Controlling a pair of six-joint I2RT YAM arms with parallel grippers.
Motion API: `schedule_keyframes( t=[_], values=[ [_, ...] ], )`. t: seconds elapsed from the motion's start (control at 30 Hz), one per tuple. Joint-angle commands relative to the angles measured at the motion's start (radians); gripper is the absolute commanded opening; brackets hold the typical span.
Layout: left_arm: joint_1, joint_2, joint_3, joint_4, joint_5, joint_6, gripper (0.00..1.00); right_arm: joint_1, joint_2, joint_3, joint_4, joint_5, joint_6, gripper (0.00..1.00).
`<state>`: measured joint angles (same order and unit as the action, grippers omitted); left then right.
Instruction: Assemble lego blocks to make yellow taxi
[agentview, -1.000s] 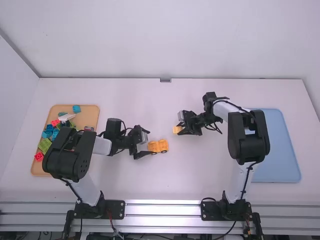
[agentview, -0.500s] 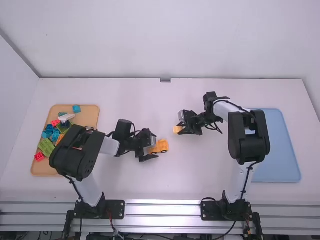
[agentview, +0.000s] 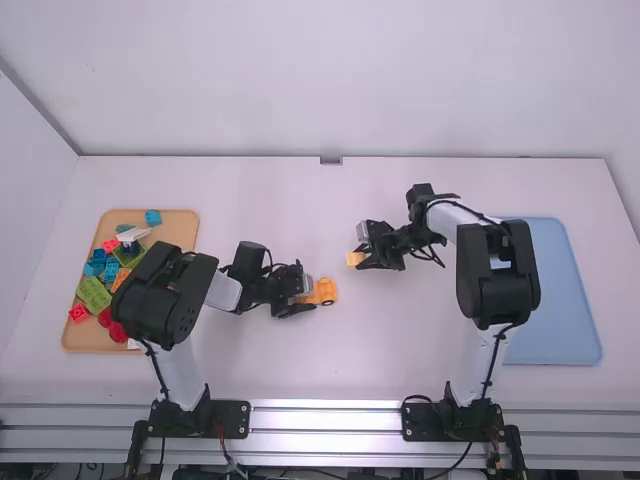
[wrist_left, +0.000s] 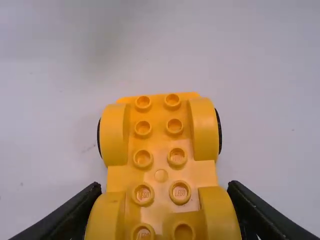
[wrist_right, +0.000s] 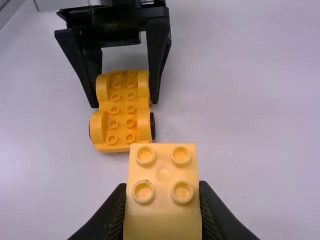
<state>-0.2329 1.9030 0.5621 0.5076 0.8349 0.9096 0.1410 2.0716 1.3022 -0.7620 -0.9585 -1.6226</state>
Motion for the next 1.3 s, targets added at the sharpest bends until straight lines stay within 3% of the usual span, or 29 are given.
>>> schedule_keyframes(
  t=[0.0,0.3,0.57,0.7,0.97,1.27],
  values=[
    [0.007,0.003,0.013,-0.001,0.009,0.008,0.62,-0.005,-0.032,0.021,-0.005,-0.014,0.0,0.19],
    [0.006,0.005,0.023,-0.011,0.013,0.1,0.65,0.003,-0.038,0.021,-0.008,-0.041,0.003,0.19],
    [0.03,0.005,0.142,-0.212,0.026,0.121,0.66,0.024,-0.087,0.021,0.001,-0.01,0.074,0.22],
    [0.029,0.005,0.159,-0.275,0.083,0.255,0.66,0.048,-0.097,0.021,0.0,-0.002,0.074,0.22],
    [0.029,0.042,0.151,-0.17,0.086,0.179,0.63,0.091,-0.097,0.017,-0.003,-0.003,0.1,0.18],
    [0.03,0.097,0.152,-0.122,0.093,0.18,0.65,0.116,-0.097,-0.114,0.269,-0.013,0.275,0.19]
  ],
)
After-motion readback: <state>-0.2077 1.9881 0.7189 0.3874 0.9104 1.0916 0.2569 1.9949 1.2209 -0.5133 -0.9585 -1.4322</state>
